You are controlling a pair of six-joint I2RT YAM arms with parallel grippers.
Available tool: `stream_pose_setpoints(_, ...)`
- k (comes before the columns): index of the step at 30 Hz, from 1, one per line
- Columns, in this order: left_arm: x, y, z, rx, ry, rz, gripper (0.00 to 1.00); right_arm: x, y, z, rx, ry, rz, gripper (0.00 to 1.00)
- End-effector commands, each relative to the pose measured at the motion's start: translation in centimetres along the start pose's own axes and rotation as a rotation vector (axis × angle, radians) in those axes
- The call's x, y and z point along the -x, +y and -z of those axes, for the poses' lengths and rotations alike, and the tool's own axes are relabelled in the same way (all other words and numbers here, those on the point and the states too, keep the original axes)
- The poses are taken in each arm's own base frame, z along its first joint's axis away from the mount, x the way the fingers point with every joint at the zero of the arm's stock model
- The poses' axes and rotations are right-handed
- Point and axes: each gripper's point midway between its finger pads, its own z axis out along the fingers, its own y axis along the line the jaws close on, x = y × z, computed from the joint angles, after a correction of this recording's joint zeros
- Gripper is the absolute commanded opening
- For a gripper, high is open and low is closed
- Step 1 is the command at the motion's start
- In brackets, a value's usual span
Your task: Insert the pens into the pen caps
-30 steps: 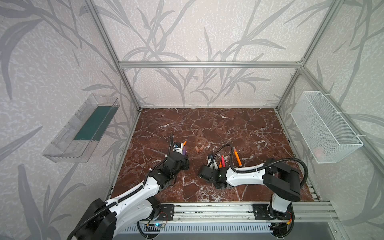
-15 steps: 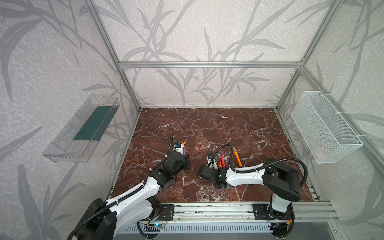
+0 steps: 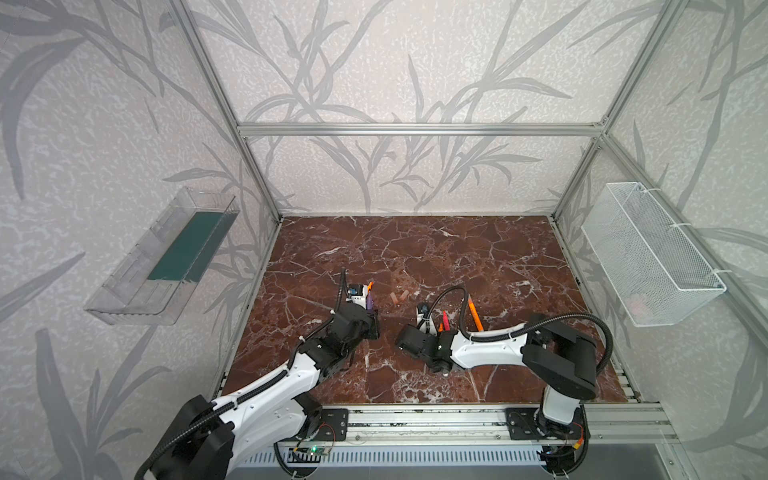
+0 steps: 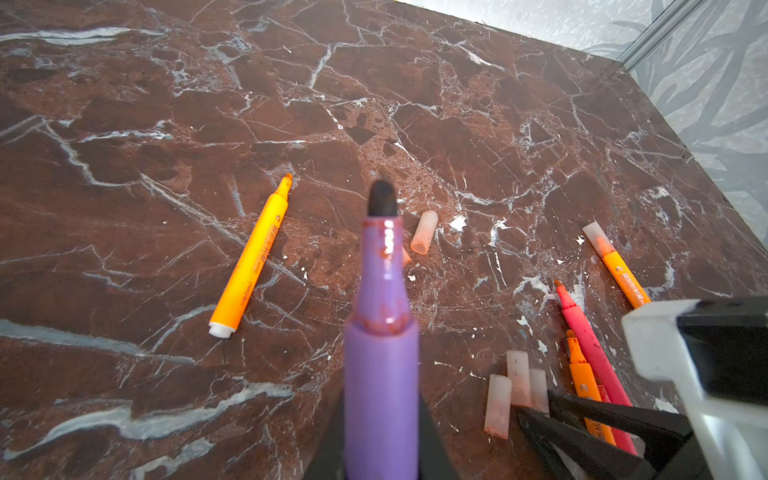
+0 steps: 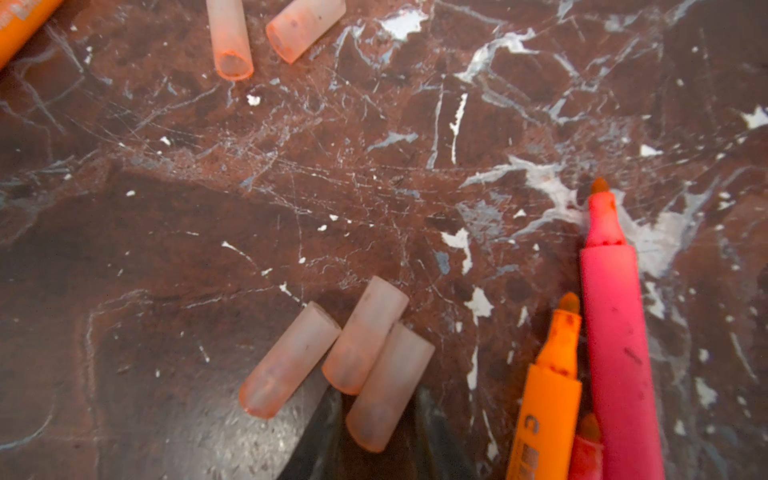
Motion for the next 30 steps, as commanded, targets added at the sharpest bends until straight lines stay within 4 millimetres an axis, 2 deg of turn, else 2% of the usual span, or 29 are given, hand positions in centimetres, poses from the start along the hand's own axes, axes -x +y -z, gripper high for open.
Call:
stream_pose_setpoints(1, 0.3, 0.0, -0.1, -0.002, -0.015, 0.009, 0.00, -1.3, -2.5, -0.3, -0.080, 0.026, 0.020, 0.23)
stream_pose_setpoints(11, 0.3, -0.1, 0.0, -0.008, -0.017, 0.014, 0.00, -1.2, -4.4, -0.1, -0.132, 0.022, 0.024, 0.24)
stream_pose_setpoints(19, 0.3, -0.1, 0.1, -0.009, -0.017, 0.013, 0.00, 0.0, -4.6, -0.7, -0.133, 0.018, 0.020, 0.25)
stream_pose_setpoints(26, 0.4, -0.1, 0.1, -0.009, -0.018, 0.012, 0.00, 0.8, -3.9, -1.6, -0.138, 0.034, 0.047, 0.39)
stream_pose_setpoints(30, 0.4, -0.1, 0.1, -0.008, -0.017, 0.011, 0.00, 1.0, -4.2, -2.1, -0.146, 0.039, 0.040, 0.40)
